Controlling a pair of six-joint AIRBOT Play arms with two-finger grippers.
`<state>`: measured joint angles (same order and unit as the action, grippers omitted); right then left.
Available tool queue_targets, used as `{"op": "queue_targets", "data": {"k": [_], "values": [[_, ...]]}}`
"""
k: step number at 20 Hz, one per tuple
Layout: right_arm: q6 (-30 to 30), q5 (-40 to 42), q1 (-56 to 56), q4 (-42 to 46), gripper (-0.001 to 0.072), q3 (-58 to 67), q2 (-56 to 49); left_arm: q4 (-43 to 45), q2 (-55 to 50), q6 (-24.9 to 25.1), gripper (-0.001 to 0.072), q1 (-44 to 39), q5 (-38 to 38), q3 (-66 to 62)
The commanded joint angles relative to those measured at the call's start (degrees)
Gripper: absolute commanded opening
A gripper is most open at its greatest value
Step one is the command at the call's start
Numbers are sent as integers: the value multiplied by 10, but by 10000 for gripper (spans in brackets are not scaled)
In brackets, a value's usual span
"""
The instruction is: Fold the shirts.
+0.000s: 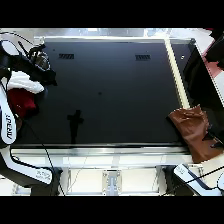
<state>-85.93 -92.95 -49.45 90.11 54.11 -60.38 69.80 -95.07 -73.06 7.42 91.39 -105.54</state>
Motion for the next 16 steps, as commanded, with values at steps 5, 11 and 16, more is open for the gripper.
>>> {"op": "queue_targets", "data": {"k": [5, 11, 16], "values": [[-3, 62, 28, -291, 443, 154, 66, -60, 0, -17, 11, -7, -8, 0], [118, 218, 277, -440, 443, 153, 97, -137, -1, -17, 11, -42, -24, 0], [116, 205, 374, -370, 443, 153, 97, -155, -1, -37, 11, -67, -24, 0]]}}
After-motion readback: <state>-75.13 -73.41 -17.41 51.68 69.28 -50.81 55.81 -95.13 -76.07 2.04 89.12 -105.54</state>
